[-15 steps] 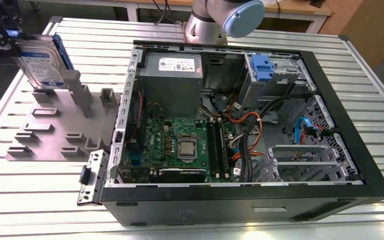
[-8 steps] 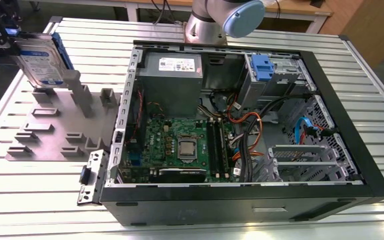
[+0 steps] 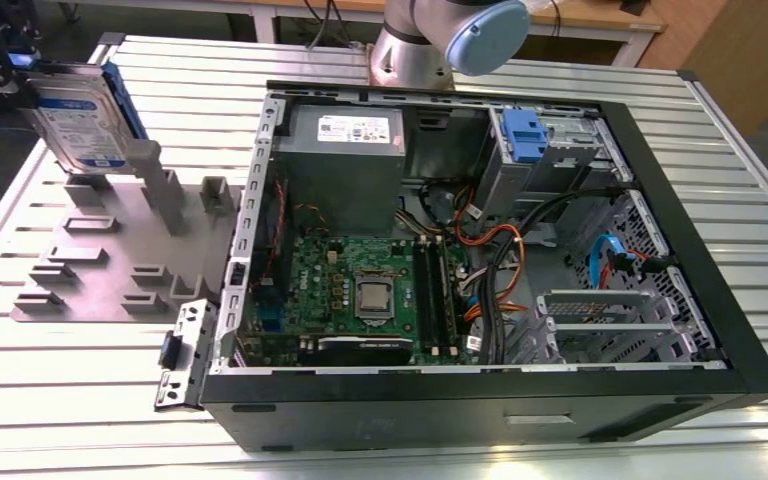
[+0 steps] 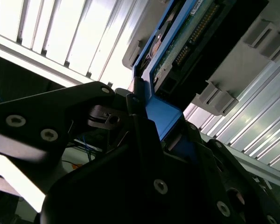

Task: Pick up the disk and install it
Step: 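Pick up the disk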

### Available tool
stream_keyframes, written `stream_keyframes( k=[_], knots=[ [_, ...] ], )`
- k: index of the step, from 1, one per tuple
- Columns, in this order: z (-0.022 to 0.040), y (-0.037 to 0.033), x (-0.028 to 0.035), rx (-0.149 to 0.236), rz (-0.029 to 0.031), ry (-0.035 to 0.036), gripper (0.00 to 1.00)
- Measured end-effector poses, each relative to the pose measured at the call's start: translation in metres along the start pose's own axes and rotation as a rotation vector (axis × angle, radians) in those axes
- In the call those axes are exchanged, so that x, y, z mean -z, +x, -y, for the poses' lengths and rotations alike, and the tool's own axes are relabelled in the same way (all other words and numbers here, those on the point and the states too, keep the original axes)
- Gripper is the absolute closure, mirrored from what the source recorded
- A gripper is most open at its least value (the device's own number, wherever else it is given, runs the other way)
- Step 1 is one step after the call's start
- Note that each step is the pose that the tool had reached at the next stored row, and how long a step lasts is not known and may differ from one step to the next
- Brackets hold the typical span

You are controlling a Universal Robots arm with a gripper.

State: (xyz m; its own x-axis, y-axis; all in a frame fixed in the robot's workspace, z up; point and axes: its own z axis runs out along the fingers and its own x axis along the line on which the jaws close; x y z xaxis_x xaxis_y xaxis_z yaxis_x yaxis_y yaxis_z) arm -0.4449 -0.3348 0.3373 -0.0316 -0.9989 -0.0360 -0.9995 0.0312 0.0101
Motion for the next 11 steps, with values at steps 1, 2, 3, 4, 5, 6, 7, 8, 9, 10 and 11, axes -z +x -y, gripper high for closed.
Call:
stream_keyframes(
  k=[1, 2, 3, 4, 5, 6, 7, 8, 9, 10, 11],
  knots=[
    [0.0000, 0.0000, 0.0005, 0.000, 0.0000, 0.0000, 0.63],
    [0.0000, 0.0000, 0.0008, 0.000, 0.0000, 0.0001, 0.63],
    [0.0000, 0.0000, 0.0012, 0.000, 0.0001, 0.0001, 0.63],
    [0.0000, -0.0001, 0.0016, 0.000, 0.0001, 0.0001, 0.63],
    [0.0000, -0.0001, 0.0019, 0.000, 0.0000, 0.0001, 0.63],
    [0.0000, -0.0001, 0.0022, 0.000, 0.0001, 0.0002, 0.63],
    [0.0000, -0.0001, 0.0024, 0.000, 0.0001, 0.0002, 0.63],
    [0.0000, -0.0001, 0.0026, 0.000, 0.0001, 0.0001, 0.63],
    [0.0000, -0.0001, 0.0028, 0.000, 0.0000, 0.0000, 0.63],
    [0.0000, -0.0001, 0.0030, 0.000, 0.0000, 0.0001, 0.63],
    [0.0000, -0.0001, 0.0031, 0.000, 0.0001, 0.0001, 0.63]
  ],
)
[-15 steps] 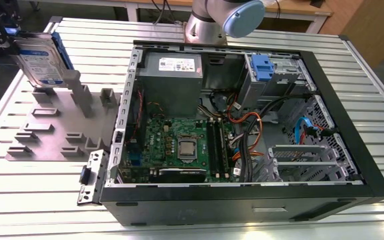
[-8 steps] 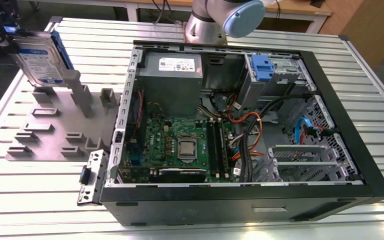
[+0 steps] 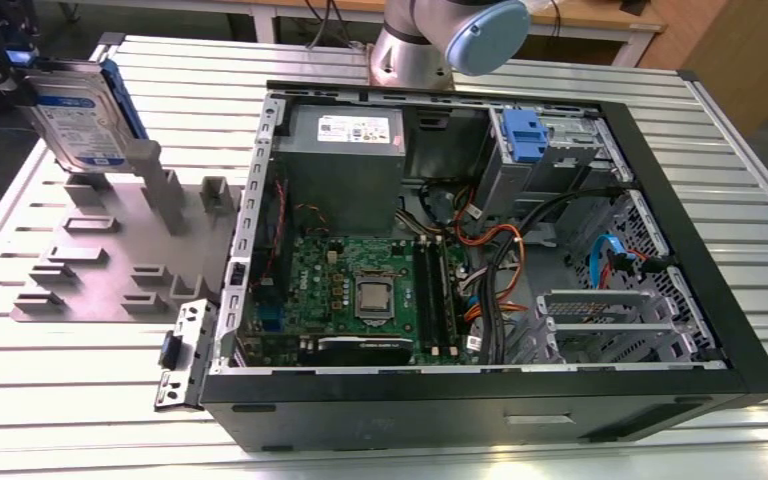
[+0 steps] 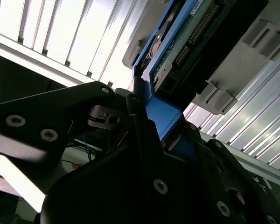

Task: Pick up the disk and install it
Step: 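Pick up the disk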

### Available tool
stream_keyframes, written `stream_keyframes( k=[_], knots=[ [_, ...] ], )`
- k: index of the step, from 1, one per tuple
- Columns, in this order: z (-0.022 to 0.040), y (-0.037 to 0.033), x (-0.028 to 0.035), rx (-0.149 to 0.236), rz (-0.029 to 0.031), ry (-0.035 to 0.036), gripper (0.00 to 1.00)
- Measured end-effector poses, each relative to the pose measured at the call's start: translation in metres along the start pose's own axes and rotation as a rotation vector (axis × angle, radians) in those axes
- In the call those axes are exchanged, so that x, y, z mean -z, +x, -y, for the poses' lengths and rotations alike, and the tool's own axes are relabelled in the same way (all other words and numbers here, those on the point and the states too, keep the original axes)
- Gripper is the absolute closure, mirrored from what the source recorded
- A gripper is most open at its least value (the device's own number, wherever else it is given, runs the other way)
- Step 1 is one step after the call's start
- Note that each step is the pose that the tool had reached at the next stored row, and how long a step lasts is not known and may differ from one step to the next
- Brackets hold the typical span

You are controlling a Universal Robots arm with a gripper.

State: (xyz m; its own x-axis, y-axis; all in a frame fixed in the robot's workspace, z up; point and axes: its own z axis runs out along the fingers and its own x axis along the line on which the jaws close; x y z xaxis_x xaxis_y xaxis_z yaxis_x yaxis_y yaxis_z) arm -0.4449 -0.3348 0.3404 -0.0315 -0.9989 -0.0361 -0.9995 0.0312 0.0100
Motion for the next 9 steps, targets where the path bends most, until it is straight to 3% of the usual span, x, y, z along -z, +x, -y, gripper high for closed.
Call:
stream_keyframes(
  k=[9],
  knots=[
    [0.0000, 0.0000, 0.0002, 0.000, 0.0000, -0.0001, 0.63]
  ],
)
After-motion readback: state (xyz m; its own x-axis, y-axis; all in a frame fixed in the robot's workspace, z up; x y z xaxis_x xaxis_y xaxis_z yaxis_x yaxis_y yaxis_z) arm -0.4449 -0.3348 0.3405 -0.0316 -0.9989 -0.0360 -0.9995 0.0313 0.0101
